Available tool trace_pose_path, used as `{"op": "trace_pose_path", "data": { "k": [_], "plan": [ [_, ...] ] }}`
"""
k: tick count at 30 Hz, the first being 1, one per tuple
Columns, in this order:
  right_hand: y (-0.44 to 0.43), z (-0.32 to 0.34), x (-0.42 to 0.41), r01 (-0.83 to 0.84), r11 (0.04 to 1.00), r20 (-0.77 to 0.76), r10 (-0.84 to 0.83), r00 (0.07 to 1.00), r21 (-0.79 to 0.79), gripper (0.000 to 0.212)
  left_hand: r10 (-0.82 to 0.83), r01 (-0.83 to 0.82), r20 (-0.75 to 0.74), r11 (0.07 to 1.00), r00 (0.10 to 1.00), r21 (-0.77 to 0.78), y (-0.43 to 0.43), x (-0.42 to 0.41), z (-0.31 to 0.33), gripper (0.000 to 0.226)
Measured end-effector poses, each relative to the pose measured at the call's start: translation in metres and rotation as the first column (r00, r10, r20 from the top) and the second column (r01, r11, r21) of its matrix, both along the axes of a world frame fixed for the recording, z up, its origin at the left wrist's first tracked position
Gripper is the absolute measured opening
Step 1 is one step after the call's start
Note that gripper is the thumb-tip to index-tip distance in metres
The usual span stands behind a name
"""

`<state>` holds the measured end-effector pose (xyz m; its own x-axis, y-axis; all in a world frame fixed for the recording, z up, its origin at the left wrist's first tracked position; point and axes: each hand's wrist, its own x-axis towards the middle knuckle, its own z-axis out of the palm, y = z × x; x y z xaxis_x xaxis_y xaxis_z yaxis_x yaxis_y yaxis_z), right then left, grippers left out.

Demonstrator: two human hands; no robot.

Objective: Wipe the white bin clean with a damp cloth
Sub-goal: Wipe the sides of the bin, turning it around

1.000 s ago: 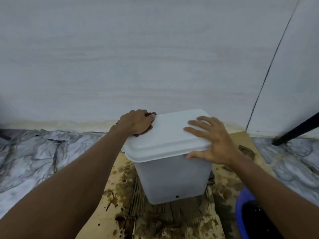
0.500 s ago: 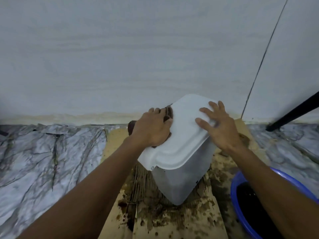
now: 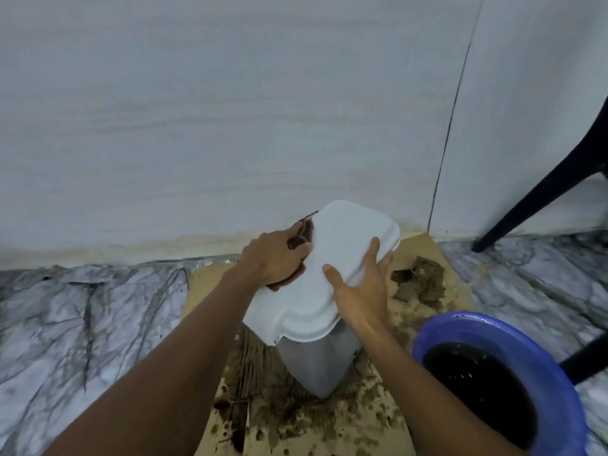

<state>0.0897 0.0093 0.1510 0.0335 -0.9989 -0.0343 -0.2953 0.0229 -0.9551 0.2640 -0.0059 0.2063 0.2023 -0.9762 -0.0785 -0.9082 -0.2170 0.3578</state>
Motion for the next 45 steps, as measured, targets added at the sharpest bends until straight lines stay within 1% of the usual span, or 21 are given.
{"op": "trace_pose_path", "data": {
  "k": [3,5,8,10,13,15,16,18,20,22,24,26,29,31,34,37,39,40,42,43,45],
  "plan": [
    [-0.011,-0.005,-0.002,-0.026,0.998,0.038,0.029,0.999,-0.064,0.101,0.063,-0.064,-0.040,0.998,0.997,-0.007,0.000,0.000,-0.001,0.064],
    [-0.025,-0.006,0.000,-0.121,0.989,0.075,0.127,0.989,-0.079,0.097,0.132,-0.132,-0.030,0.991,0.991,-0.023,0.008,0.003,-0.006,0.065],
    [-0.047,0.001,0.008,-0.295,0.953,0.105,0.302,0.948,-0.071,0.080,0.232,-0.234,-0.027,0.971,0.972,-0.056,0.020,0.007,-0.018,0.067],
    [-0.057,0.007,0.014,-0.368,0.927,0.032,0.371,0.928,-0.072,0.065,0.232,-0.235,-0.046,0.970,0.972,-0.070,0.024,0.007,-0.023,0.068],
    [-0.051,0.009,0.010,-0.402,0.905,-0.240,0.363,0.900,-0.140,0.052,0.127,-0.151,-0.136,0.971,0.983,-0.185,0.040,0.000,-0.027,0.065],
    [-0.033,0.008,0.000,-0.482,0.847,-0.340,0.395,0.853,-0.224,0.057,0.035,-0.100,-0.217,0.950,0.976,-0.297,0.057,-0.002,-0.030,0.067],
    [-0.020,0.005,-0.007,-0.542,0.790,-0.380,0.426,0.821,-0.287,0.061,0.000,-0.089,-0.249,0.934,0.968,-0.345,0.066,-0.003,-0.034,0.067],
    [0.006,-0.005,-0.017,-0.638,0.628,-0.456,0.453,0.766,-0.446,0.074,-0.046,-0.083,-0.288,0.903,0.957,-0.421,0.082,-0.002,-0.045,0.062],
    [0.021,-0.015,-0.022,-0.688,0.504,-0.520,0.451,0.725,-0.522,0.091,-0.061,-0.119,-0.336,0.864,0.940,-0.489,0.092,-0.004,-0.054,0.059],
    [0.021,-0.021,-0.021,-0.702,0.457,-0.556,0.428,0.712,-0.547,0.104,-0.052,-0.178,-0.390,0.828,0.920,-0.531,0.096,-0.008,-0.058,0.055],
    [0.008,-0.023,-0.018,-0.691,0.441,-0.562,0.402,0.723,-0.573,0.099,-0.028,-0.234,-0.430,0.806,0.903,-0.543,0.089,-0.011,-0.058,0.051],
    [-0.014,-0.016,-0.017,-0.679,0.459,-0.544,0.407,0.734,-0.572,0.093,-0.030,-0.263,-0.467,0.793,0.884,-0.549,0.072,-0.011,-0.050,0.049],
    [-0.054,0.015,-0.012,-0.665,0.569,-0.465,0.477,0.746,-0.483,0.092,-0.076,-0.311,-0.557,0.763,0.827,-0.566,0.035,-0.005,-0.026,0.039],
    [-0.081,0.035,-0.004,-0.628,0.639,-0.384,0.498,0.778,-0.444,0.085,-0.106,-0.323,-0.560,0.722,0.822,-0.612,0.011,0.001,-0.015,0.032],
    [-0.121,0.055,0.012,-0.571,0.697,-0.301,0.486,0.821,-0.434,0.068,-0.130,-0.264,-0.445,0.648,0.886,-0.715,-0.013,0.003,-0.025,0.040],
    [-0.150,0.062,0.029,-0.551,0.728,-0.269,0.481,0.835,-0.408,0.065,-0.114,-0.239,-0.370,0.583,0.922,-0.777,-0.025,0.000,-0.057,0.054],
    [-0.169,0.064,0.036,-0.542,0.749,-0.238,0.487,0.840,-0.381,0.064,-0.118,-0.187,-0.307,0.576,0.944,-0.796,-0.032,0.001,-0.084,0.058],
    [-0.177,0.065,0.038,-0.537,0.756,-0.230,0.486,0.843,-0.373,0.063,-0.110,-0.132,-0.238,0.577,0.965,-0.806,-0.036,0.003,-0.096,0.058],
    [-0.192,0.066,0.042,-0.528,0.766,-0.208,0.485,0.849,-0.368,0.062,-0.035,0.012,-0.009,0.570,0.999,-0.822,-0.045,0.011,-0.118,0.056],
    [-0.198,0.066,0.043,-0.525,0.767,-0.197,0.487,0.851,-0.369,0.062,0.015,0.064,0.087,0.567,0.996,-0.821,-0.050,0.016,-0.125,0.057],
    [-0.207,0.066,0.046,-0.521,0.769,-0.182,0.490,0.852,-0.371,0.061,0.077,0.094,0.163,0.556,0.984,-0.826,-0.061,0.023,-0.128,0.061]
  ]
}}
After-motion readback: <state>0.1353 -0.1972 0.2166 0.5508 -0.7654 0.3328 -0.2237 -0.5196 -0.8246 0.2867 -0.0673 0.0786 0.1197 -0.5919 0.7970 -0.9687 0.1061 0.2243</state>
